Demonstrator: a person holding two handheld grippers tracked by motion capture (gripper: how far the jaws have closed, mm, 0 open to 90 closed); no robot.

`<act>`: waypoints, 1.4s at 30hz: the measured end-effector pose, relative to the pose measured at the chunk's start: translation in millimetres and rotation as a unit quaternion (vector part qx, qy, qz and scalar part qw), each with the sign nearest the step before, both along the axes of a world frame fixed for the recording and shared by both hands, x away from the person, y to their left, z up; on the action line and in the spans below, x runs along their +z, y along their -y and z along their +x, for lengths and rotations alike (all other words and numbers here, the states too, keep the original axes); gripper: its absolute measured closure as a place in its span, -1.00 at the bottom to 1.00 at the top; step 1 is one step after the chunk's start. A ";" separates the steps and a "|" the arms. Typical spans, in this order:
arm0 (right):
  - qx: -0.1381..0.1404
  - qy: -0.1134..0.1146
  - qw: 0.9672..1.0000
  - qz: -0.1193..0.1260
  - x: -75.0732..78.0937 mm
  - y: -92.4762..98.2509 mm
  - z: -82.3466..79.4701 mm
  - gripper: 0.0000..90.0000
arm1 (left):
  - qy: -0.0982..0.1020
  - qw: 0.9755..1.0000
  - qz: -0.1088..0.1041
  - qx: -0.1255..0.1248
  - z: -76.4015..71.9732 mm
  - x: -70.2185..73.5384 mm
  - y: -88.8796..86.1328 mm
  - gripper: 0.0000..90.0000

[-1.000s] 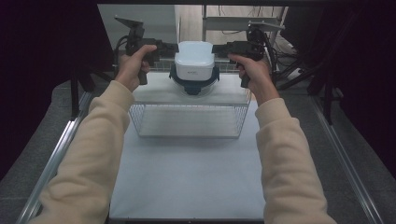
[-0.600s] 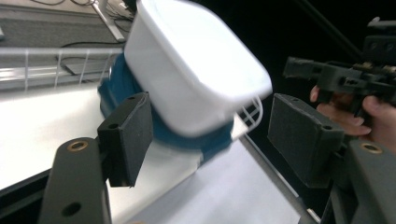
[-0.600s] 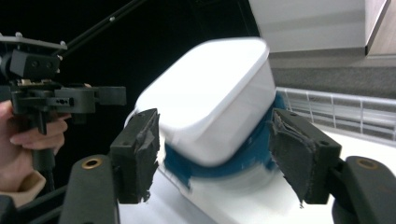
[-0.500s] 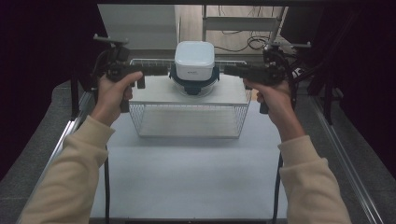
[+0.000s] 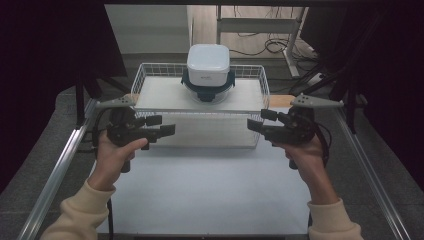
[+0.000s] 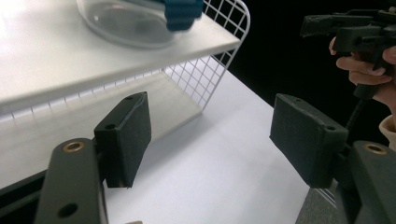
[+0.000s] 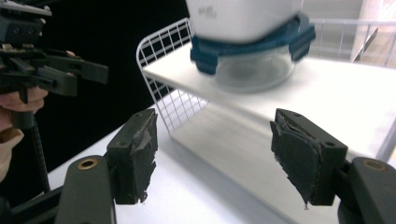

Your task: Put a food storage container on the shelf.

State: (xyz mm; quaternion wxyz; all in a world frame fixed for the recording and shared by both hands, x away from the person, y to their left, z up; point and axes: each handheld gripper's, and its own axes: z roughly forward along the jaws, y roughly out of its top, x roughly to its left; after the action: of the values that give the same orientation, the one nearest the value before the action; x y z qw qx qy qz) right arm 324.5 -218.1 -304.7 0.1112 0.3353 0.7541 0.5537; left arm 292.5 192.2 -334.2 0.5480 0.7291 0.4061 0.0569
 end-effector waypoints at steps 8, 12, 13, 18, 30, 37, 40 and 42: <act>-0.002 -0.013 1.000 -0.007 -35.2 10.6 -18.6 -0.35 | -0.004 1.000 0.028 0.006 -20.1 -29.8 1.7 -0.38; -0.005 -0.020 1.000 -0.019 -53.5 13.3 -27.8 -0.39 | -0.013 0.999 0.039 0.012 -28.3 -47.2 2.8 -0.43; -0.006 -0.021 1.000 -0.022 -58.3 13.9 -30.3 -0.40 | -0.017 0.999 0.041 0.013 -30.2 -52.5 3.1 -0.45; -0.009 -0.030 0.999 -0.044 -83.3 17.6 -40.4 -0.46 | -0.040 0.998 0.052 0.012 -35.1 -79.2 1.6 -0.52; -0.031 -0.069 0.994 -0.082 -134.5 25.5 -46.9 -0.58 | -0.061 0.992 0.106 0.026 -43.5 -127.3 0.6 -0.58; -0.033 -0.086 0.991 -0.097 -153.5 25.9 -46.5 -0.58 | -0.065 0.989 0.130 0.021 -46.6 -140.6 5.5 -0.58; -0.032 -0.088 0.990 -0.103 -155.6 24.6 -46.1 -0.58 | -0.056 0.989 0.136 0.025 -47.4 -139.1 6.2 -0.58; -0.031 -0.087 0.990 -0.103 -155.6 24.5 -46.0 -0.58 | -0.055 0.989 0.133 0.025 -47.6 -138.4 6.0 -0.58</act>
State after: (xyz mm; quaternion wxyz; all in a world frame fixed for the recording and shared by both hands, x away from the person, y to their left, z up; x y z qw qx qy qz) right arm 278.5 -242.6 -460.3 0.0965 0.3922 0.8033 0.4377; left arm 244.9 186.3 -472.6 0.4214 0.7870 0.4427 0.0837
